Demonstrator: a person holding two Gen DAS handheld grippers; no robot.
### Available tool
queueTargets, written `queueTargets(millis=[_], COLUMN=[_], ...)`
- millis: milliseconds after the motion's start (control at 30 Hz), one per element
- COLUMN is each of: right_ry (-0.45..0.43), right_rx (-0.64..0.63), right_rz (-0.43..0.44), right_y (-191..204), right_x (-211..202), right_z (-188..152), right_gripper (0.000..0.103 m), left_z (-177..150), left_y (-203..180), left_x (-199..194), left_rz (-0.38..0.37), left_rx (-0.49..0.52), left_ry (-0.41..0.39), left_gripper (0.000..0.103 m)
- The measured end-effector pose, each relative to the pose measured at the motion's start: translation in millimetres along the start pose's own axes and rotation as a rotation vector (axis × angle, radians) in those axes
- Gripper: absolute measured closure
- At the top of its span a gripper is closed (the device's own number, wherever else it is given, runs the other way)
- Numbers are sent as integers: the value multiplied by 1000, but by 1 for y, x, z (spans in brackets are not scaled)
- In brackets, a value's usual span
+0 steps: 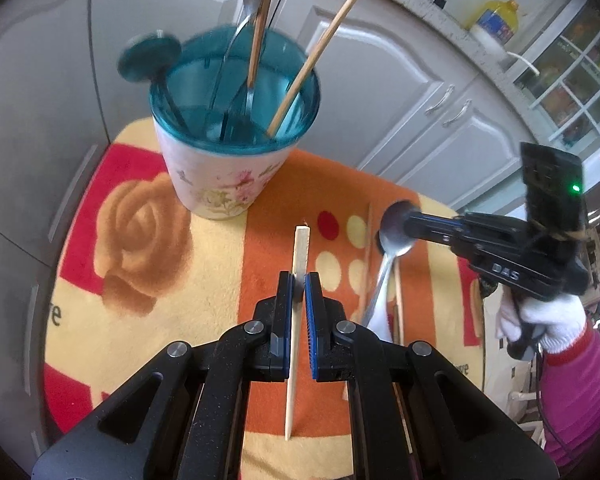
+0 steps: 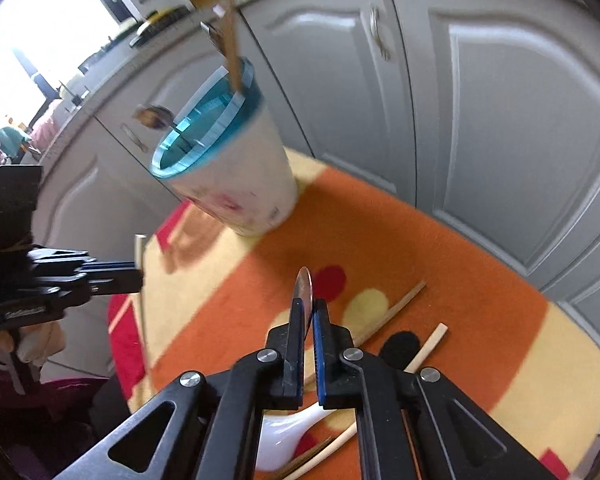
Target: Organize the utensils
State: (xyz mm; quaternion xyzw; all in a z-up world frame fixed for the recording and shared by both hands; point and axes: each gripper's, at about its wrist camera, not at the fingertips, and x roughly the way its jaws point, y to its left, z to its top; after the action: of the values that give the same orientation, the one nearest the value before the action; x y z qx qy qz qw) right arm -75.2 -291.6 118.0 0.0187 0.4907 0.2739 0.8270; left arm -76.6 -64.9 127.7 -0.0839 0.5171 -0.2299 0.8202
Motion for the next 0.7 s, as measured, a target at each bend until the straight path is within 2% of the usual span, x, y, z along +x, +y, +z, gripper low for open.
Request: queueTargets(millis=[133, 200, 300, 367, 433, 500, 533, 700], right_ry=[-63, -76, -70, -96, -74, -47, -26, 82], right_rx=[-23, -39, -27, -32, -12, 5, 0, -20], right_rz=[-19, -48, -46, -123, -123, -127, -119, -112], right_y=[17, 26, 28, 25, 17, 7, 3, -18], right_x=[-31, -38, -38, -33, -20, -9, -1, 47], right_z=[5, 7, 8, 6, 4, 4, 3, 4], right_gripper=[100, 101, 101, 100, 97, 78, 75, 74], left_z=[3, 4, 2, 0, -3, -5, -5, -5], left_y=[-4, -4, -5, -6, -5, -6, -5, -6], left_x=[-26, -34, -41, -43, -42, -40, -38, -31], left_rz=[-6, -7, -11, -14, -15, -18, -20, -21], left_rx=[16, 21, 17, 18, 18, 15, 12, 8], left_ry=[-53, -70, -83, -84, -76, -66, -61, -43], left_gripper=[98, 98, 98, 98, 98, 98, 98, 98])
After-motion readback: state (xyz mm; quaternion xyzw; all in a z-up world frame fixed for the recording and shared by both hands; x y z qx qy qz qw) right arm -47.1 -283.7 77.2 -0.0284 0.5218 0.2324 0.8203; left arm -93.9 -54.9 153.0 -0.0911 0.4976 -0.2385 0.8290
